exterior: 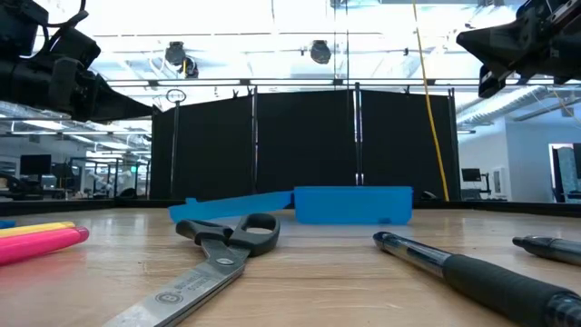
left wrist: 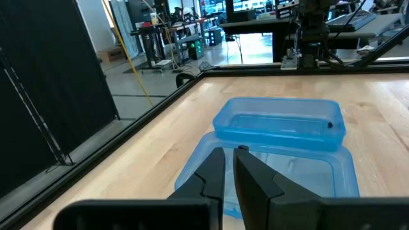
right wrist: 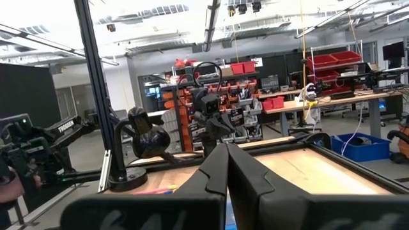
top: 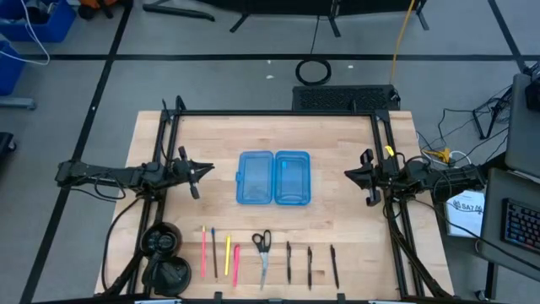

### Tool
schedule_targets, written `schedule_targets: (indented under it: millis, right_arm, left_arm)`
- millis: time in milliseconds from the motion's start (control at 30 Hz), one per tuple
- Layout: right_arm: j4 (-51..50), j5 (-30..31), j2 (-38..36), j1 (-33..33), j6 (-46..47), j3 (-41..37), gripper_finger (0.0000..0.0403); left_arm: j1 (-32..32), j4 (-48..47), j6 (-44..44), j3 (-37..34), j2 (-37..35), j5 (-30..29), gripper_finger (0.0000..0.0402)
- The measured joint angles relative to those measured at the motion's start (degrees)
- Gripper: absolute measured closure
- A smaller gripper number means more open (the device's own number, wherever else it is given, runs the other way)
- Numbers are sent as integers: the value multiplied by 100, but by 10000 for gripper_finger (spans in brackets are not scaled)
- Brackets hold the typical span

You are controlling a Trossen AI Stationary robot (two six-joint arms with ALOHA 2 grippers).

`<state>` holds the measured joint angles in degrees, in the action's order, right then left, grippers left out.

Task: Pick & place school supplies into a supply box
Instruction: Put the pink pencil into the blue supply box

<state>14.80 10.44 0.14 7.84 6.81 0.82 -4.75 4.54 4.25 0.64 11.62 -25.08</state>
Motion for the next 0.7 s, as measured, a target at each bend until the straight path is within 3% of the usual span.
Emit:
schedule_targets:
  millis: [200,500,700]
  right_arm:
    - [175,0,-2,0,0,0,403]
    - [165,0,-2,-1,0,0,403]
    - [165,0,-2,0,0,0,403]
  left_arm:
    - [0,0,-136,-2,0,1,366]
    - [0,0,-1603,-2,0,9,366]
    - [0,0,-1945,-2,0,11,366]
